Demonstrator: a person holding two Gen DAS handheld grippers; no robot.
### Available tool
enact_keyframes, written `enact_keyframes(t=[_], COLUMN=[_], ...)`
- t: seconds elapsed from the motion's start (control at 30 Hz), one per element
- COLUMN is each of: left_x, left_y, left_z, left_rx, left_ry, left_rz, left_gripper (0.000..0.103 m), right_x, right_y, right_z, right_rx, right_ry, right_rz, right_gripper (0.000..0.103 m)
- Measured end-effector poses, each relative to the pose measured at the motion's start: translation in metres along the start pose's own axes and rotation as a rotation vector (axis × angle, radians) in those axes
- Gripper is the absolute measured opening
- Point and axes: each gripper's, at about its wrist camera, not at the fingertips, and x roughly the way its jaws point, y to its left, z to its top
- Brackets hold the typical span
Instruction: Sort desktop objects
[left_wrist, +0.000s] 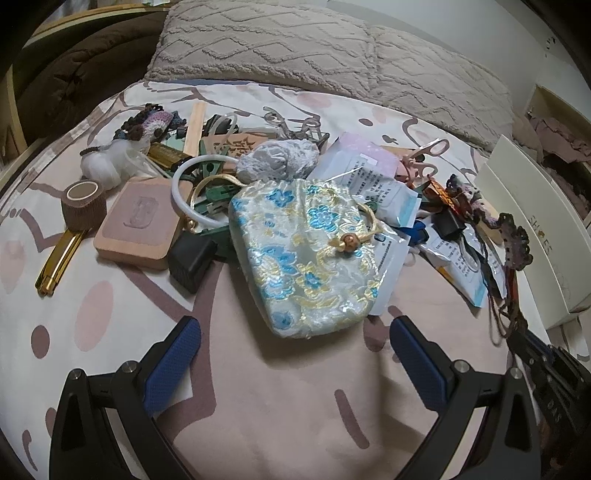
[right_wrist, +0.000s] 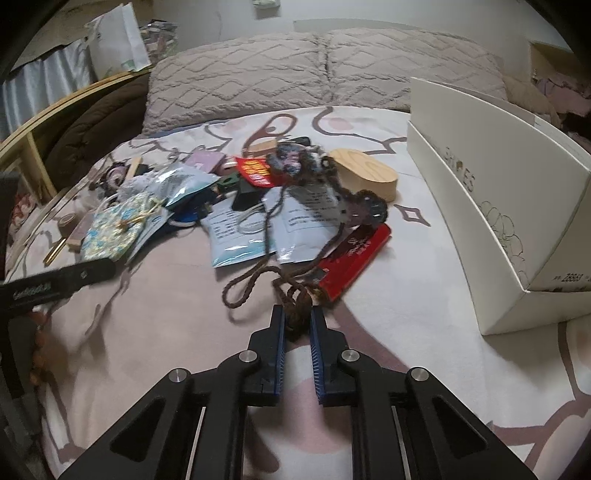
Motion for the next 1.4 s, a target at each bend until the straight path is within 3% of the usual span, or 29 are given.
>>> enact_keyframes(t=[0.37,0.57,0.77,0.83,0.93,1.03,1.4], left_x=[0.013,0.016,0.014,0.012,0.010,0.007,-0.013], left_y=[0.006,-0.002,-0.003,-0.002,0.003,0.008,0.003], left_z=[0.009,0.009,0.008,0.007,0.006,0.003,-0.021], left_rx=[-0.027,0.010,0.025,0.017,-0.005,-0.033,-0.005], left_ry=[-0.005,-0.020,-0.035,-0.042,-0.043,-0.039,-0.019], left_rz=[0.026,0.046,0.013,-0.006,-0.027,-0.053,-0.114], left_gripper=[0.103,0.101,0.060,0.040,0.022,0.015,0.012], right_x=[-0.012,-0.023,-0.034,-0.037,-0.040,-0.043,-0.058], right_y=[0.030,0.037,0.042,0.043,0.044,0.045,0.048], right_z=[-0.024,-0.038,-0.052,-0.056,-0.061,-0.065,-0.085], right_rx=[-0.097,-0.122,-0.131,-0.130,-0.122,-0.117,-0.081], right_ry=[0.016,0.001,-0.021,-0.027,-0.035,-0.042,-0.081], right_rz=[0.063,0.084,0.111,0.117,0.125,0.128,0.136], right_gripper=[0.013,0.013,0.013,0.013,0.013,0.013,0.013])
